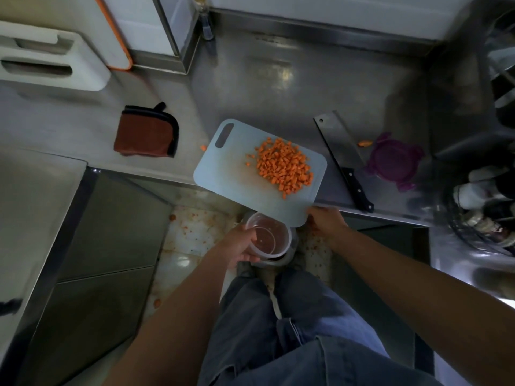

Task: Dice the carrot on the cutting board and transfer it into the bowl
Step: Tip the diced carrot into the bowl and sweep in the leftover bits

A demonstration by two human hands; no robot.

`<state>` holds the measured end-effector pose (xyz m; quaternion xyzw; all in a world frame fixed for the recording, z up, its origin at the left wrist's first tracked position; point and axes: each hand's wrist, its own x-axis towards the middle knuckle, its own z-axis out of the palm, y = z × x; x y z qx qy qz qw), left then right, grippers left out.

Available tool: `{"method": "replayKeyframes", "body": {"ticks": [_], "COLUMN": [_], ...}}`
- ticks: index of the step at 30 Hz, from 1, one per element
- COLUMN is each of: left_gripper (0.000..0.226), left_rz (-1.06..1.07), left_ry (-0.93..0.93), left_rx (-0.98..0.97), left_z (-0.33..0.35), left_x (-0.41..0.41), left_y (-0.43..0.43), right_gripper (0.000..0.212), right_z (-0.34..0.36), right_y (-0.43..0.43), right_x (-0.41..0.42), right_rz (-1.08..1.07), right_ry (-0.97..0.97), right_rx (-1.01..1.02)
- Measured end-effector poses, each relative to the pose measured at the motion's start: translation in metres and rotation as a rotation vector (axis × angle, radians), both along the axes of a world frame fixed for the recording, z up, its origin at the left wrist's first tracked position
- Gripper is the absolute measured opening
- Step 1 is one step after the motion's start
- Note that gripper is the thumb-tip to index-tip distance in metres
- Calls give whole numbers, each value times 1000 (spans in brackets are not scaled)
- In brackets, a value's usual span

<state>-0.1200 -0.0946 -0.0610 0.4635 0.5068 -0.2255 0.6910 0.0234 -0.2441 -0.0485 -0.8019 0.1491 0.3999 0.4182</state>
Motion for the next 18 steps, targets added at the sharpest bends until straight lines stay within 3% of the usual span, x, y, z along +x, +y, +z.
{"method": "replayKeyframes", "body": {"ticks": [2, 6, 13, 18], "left_gripper": [42, 38, 30, 34], "left_rz": [-7, -11, 32, 55], "left_ry": [-17, -53, -57, -58], "left_rx": [6, 8, 32, 38], "left_z": [3, 10, 15, 17], "left_x": [-2, -5, -8, -10], "left_y": [2, 7, 12, 13], "right_gripper": [12, 26, 30, 46], "right_z": [3, 5, 15, 22], "right_y": [7, 13, 15, 18], "right_x": [2, 3, 0, 3], "right_rz": [-234, -321, -262, -275], "right_ry": [182, 261, 237, 251], "right_rx": [190, 274, 381, 498]}}
